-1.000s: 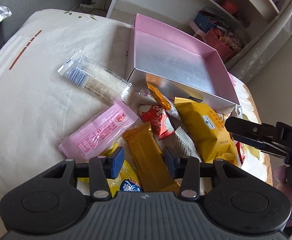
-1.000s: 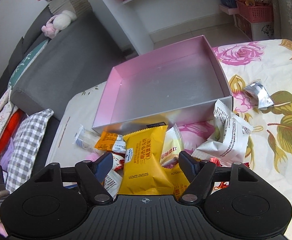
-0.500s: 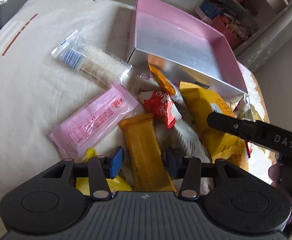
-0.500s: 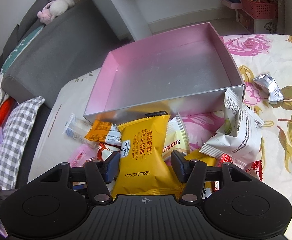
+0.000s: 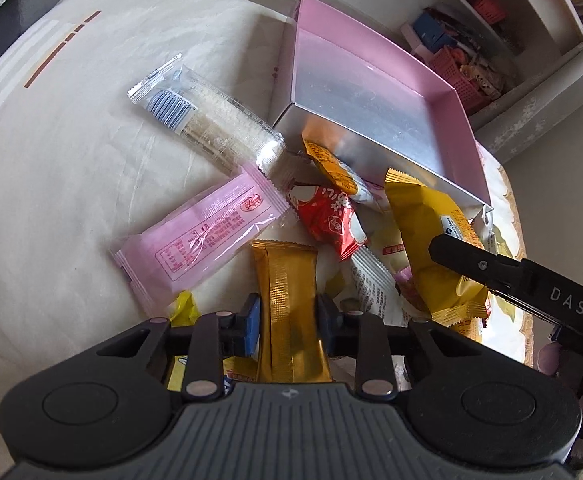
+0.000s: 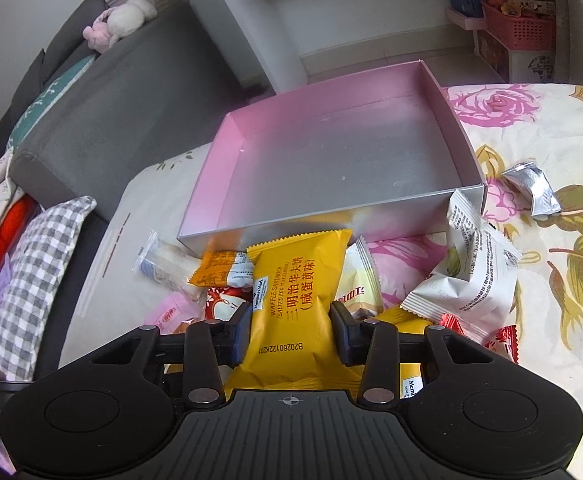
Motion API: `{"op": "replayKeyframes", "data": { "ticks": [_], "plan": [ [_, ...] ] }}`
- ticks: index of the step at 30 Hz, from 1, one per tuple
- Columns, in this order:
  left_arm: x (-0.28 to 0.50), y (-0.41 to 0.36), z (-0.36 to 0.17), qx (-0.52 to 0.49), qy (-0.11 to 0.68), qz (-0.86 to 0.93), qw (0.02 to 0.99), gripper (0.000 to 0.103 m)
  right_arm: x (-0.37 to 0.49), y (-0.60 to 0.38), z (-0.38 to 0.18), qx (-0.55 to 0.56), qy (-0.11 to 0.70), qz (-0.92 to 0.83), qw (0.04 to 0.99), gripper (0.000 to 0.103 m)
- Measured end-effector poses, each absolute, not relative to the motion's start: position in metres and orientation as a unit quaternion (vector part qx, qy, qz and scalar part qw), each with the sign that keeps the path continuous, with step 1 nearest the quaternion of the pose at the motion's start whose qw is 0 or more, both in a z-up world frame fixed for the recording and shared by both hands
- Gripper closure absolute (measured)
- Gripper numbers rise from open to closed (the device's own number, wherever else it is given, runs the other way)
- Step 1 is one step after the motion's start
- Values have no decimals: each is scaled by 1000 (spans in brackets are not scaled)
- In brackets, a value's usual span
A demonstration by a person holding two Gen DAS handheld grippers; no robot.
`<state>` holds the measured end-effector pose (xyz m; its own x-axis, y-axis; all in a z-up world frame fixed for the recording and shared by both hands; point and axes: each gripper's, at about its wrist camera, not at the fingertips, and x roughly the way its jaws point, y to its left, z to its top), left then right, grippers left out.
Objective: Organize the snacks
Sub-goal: 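Carry the gold bar into the pink box and release while right gripper releases the yellow pack beside it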
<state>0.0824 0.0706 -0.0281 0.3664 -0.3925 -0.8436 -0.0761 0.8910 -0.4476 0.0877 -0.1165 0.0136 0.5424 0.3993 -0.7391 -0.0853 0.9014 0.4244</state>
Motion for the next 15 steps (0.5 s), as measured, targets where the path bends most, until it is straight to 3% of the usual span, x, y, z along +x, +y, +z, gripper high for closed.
{"op": "replayKeyframes", "data": {
  "ticks": [15],
  "plan": [
    [84, 69, 4, -240, 500, -103, 826, 77, 88, -142, 53, 231, 407, 123, 875, 63]
  ]
}}
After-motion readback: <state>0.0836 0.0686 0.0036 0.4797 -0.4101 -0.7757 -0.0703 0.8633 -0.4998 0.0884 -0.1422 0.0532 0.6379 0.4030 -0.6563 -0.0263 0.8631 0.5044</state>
